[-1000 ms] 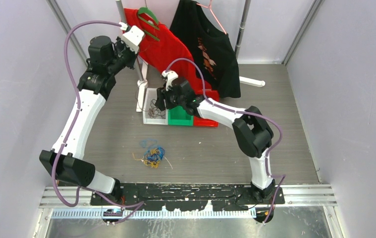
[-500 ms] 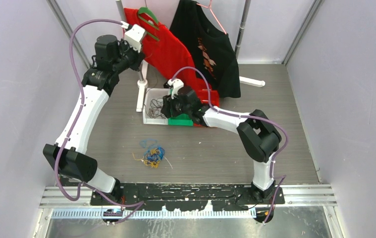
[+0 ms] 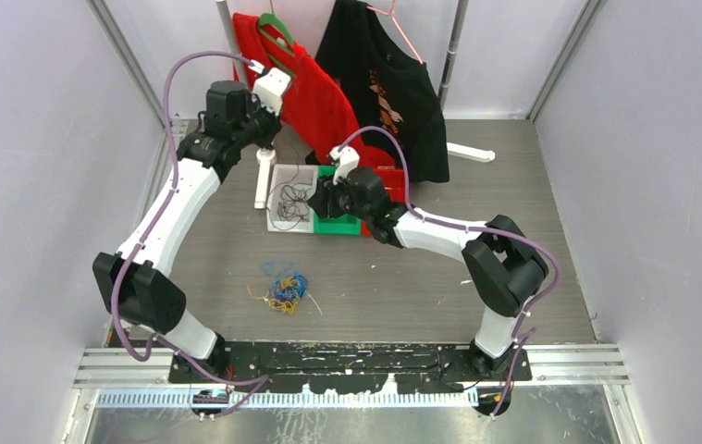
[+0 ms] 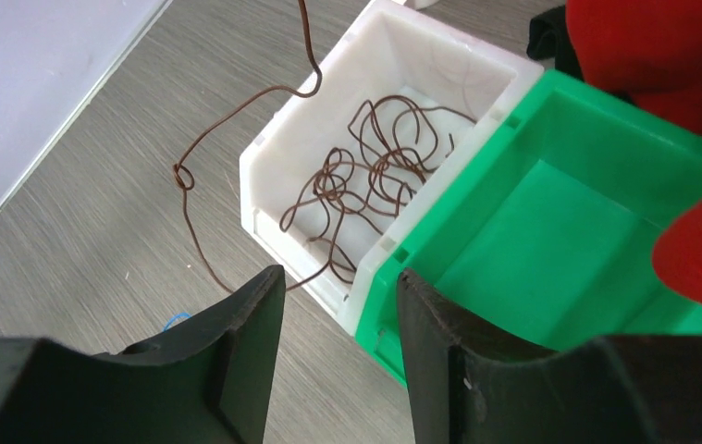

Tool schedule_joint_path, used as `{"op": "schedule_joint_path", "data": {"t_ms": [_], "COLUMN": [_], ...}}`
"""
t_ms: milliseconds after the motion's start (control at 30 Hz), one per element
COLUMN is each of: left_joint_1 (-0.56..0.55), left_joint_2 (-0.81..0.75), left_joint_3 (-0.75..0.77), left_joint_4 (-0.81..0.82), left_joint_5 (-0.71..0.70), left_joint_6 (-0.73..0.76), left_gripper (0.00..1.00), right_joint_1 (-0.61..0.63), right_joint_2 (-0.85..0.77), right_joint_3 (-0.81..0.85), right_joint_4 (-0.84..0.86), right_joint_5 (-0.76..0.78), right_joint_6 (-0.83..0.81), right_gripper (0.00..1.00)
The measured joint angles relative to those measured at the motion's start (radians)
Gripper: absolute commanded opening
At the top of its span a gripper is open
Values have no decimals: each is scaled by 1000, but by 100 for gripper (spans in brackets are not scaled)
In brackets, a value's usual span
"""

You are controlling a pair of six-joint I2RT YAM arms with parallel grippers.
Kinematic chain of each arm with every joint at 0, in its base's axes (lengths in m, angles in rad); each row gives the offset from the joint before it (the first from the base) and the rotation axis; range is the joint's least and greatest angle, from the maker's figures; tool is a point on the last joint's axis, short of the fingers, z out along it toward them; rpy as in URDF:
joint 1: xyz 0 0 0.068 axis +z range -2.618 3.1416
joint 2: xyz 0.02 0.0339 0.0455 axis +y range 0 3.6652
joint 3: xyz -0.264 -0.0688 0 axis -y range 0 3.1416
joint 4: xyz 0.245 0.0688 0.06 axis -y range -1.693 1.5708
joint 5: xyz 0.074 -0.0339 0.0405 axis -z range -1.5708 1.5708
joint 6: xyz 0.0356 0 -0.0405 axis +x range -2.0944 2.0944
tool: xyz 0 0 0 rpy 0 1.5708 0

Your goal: Untangle the cables

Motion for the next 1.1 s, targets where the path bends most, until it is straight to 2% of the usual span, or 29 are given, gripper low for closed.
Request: {"op": "schedule_joint_path", "data": {"t_ms": [233, 500, 1100], "left_joint_1": [-28, -43, -50], "left_joint_2": [47, 163, 195], "left_joint_3": [-64, -71, -163], "left_joint_4": [3, 9, -13], "left_joint_5": [-40, -69, -55], "left_joint_6": [42, 96, 171], "left_gripper": [0, 0, 0], "right_joint_1": [0, 8, 19], "right_joint_2": [-64, -186, -222], "right_joint_3": [-118, -256, -271], "right_joint_4": [40, 66, 116], "right_joint_5": [18, 62, 98], "right_joint_6": [53, 78, 109], "right_gripper": [48, 48, 49]}}
